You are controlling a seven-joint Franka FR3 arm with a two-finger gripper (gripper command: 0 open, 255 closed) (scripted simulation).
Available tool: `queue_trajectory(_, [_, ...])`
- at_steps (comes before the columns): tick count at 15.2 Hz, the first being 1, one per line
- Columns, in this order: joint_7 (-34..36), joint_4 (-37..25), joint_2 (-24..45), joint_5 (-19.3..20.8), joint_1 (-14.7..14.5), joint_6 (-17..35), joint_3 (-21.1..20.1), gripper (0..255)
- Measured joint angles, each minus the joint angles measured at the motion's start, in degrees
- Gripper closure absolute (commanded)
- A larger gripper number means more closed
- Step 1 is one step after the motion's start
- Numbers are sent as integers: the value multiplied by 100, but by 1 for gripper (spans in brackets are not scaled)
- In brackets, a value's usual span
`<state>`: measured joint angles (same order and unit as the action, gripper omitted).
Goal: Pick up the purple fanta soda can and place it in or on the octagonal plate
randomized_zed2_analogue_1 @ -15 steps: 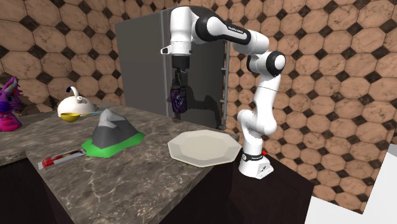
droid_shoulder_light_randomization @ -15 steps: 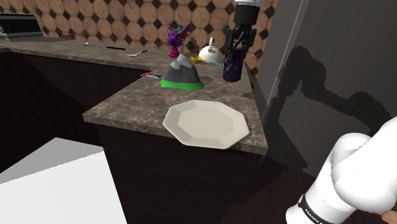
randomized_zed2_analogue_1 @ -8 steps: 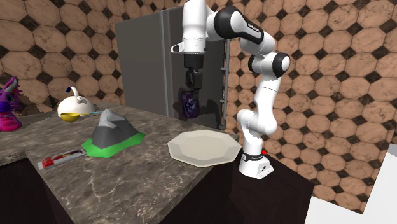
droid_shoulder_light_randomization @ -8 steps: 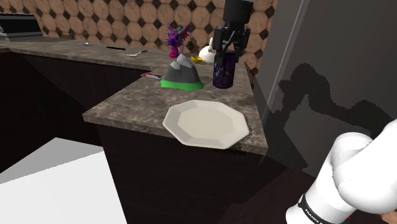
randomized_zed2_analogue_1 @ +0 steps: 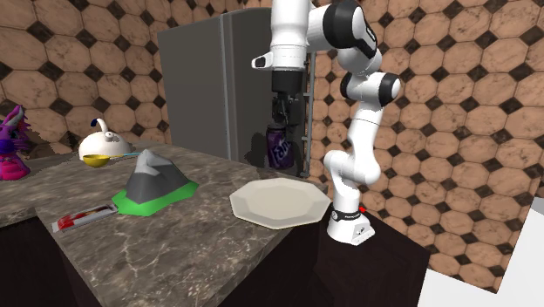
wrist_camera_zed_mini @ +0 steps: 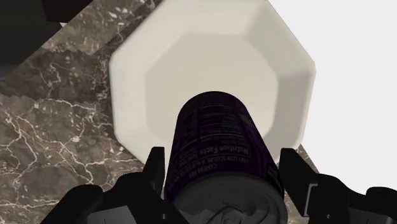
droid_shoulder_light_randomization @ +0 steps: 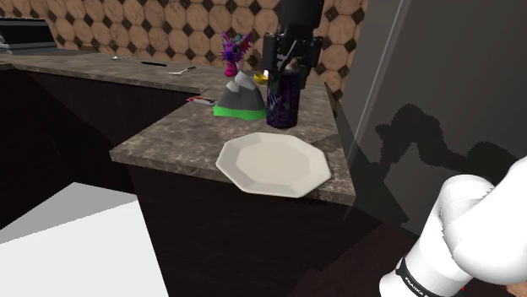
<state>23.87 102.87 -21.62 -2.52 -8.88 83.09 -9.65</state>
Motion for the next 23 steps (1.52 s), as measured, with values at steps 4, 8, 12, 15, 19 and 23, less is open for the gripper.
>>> queue_trajectory(4, [34, 404, -93, -24, -18, 311, -28, 255])
queue_trajectory(8, [30, 826, -196, -43, -29, 629, -35, 255])
queue_trajectory(12, [23, 1187, -257, -55, -37, 930, -41, 255])
queue_trajectory(15, [21, 1460, -306, -66, -44, 1154, -49, 255])
queue_trajectory(19, [21, 1692, -352, -77, -52, 1342, -56, 255])
queue_trajectory(23, [21, 1707, -356, -78, -52, 1354, -57, 255])
